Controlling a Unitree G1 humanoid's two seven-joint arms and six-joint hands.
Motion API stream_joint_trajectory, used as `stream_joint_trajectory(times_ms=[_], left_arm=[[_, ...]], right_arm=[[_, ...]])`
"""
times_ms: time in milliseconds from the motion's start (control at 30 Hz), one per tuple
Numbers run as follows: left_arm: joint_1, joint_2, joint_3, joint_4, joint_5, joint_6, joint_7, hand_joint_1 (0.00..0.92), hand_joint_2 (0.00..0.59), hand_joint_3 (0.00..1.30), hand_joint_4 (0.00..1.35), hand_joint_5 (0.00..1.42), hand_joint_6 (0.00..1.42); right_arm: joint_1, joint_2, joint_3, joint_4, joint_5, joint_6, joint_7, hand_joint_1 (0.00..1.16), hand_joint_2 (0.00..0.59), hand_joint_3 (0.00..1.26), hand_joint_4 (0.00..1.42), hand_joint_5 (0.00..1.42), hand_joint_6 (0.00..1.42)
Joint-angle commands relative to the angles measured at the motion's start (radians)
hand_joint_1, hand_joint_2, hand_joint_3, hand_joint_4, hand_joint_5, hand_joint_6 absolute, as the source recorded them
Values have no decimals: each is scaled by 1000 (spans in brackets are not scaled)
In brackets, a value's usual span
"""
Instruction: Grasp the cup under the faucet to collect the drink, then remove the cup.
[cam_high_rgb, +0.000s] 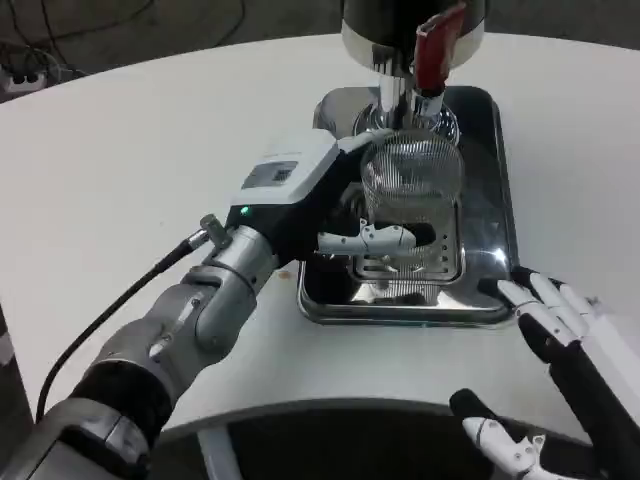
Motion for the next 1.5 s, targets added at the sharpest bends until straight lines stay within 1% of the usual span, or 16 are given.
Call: stream_joint_trajectory(times_ms=[33,400,533,700,800,933,1100,1167,1267,1333,1433,1500], left_arm=[[29,21,8,-37,-12,-14,-17,256,153,195,213,373,551],[82,63,41,-141,-26,-11,-39,222,128,171,178,370,534],[99,85,54,-188,-25,10,-52,213,122,169,166,366,526],[111,100,66,-224,-38,29,-81,210,120,169,156,360,515],[130,110,77,-270,-51,31,-104,208,119,168,145,359,504],[206,138,119,-423,-79,27,-140,200,117,168,143,359,502],[298,169,176,-602,-116,42,-188,180,113,168,153,368,510],[360,189,223,-712,-150,50,-206,178,116,174,160,373,510],[429,205,277,-835,-185,61,-229,177,116,183,172,381,518],[463,209,308,-898,-206,66,-246,173,107,215,223,405,540],[501,211,359,-977,-270,64,-271,149,119,254,279,432,546],[510,202,400,-1017,-356,63,-301,117,131,284,311,444,506]], right_arm=[[23,12,19,-15,-6,-18,2,398,382,105,0,0,0],[25,15,28,-7,-5,-22,2,398,382,110,0,0,0],[29,16,31,-2,-2,-24,-1,398,382,113,0,0,0],[27,14,28,0,2,-25,-2,398,382,114,0,0,0],[25,14,27,0,4,-23,-1,398,382,114,0,0,0],[23,16,27,-1,6,-22,-1,398,382,114,0,0,0],[20,18,27,1,8,-22,-3,398,382,114,0,0,0],[17,18,27,4,10,-22,-4,398,382,114,0,0,0],[14,21,31,7,10,-24,-6,398,382,116,0,0,0],[11,22,34,8,8,-27,-7,398,382,119,0,0,0],[6,26,38,10,5,-27,-6,398,382,122,0,0,0],[1,28,41,12,3,-27,-4,398,382,123,0,0,0]])
